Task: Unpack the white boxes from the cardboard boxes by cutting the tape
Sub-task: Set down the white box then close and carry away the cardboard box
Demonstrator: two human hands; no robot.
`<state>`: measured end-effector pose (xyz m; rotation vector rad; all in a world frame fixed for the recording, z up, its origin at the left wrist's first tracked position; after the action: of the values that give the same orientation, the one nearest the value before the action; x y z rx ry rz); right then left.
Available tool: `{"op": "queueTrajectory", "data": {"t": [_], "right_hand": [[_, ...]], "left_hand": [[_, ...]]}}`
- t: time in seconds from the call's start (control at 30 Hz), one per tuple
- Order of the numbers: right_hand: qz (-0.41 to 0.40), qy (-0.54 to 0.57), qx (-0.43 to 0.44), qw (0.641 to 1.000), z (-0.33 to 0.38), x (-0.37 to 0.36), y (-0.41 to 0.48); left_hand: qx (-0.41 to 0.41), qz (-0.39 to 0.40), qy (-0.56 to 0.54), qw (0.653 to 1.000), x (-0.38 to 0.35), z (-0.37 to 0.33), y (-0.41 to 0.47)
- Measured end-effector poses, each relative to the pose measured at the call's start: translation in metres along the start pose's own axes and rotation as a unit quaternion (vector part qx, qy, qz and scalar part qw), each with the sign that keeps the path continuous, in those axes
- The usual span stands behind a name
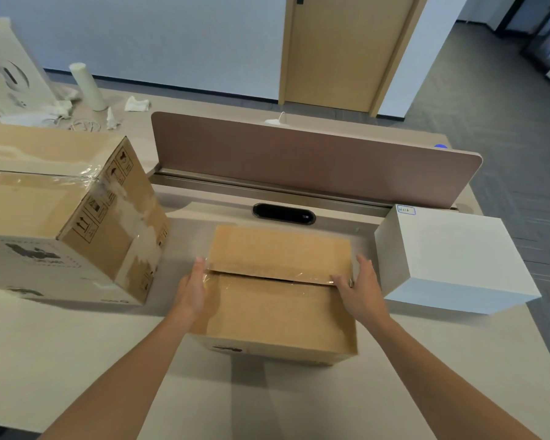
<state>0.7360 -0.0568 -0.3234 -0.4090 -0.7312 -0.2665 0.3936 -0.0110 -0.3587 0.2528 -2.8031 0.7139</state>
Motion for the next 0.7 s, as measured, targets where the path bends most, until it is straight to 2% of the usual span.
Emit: {"op": "queueTrajectory", "data": {"t": [0.2,0.3,0.5,0.6,0.7], "right_hand": [[0.022,0.097,-0.073,0.992,-0.013,-0.02,-0.004],[0.022,0.124,-0.064,0.99,-0.015,-0.023,-0.002],[0.02,0.084,-0.025,0.996,-0.013,-0.023,-0.001],[0.033,0.092,-0.036,0.995,-0.014,-0.025,0.0],[0.053,0.146,-0.077,0.985,-0.017,-0.026,0.0]], "left_hand": [[0.018,0.002,0.071,0.997,-0.001,0.0,0.004],[0.011,0.019,0.114,0.993,-0.005,-0.002,0.006],[0.023,0.05,0.177,0.983,-0.006,-0.012,0.012],[-0.022,0.03,0.225,0.974,-0.011,-0.018,0.006],[-0.057,0.0,0.253,0.966,-0.011,-0.016,0.002]]}}
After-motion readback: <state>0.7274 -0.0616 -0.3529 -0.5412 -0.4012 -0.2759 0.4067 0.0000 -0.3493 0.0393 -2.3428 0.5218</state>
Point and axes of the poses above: each hand's wrist, its own y-axis towards the middle knuckle, its own x-axis out of the back of the hand, z = x × y, the point moved 4 cm from there along y, towards the middle knuckle, and after that the axes turned 1 degree about -z, right-handed, at the moved point
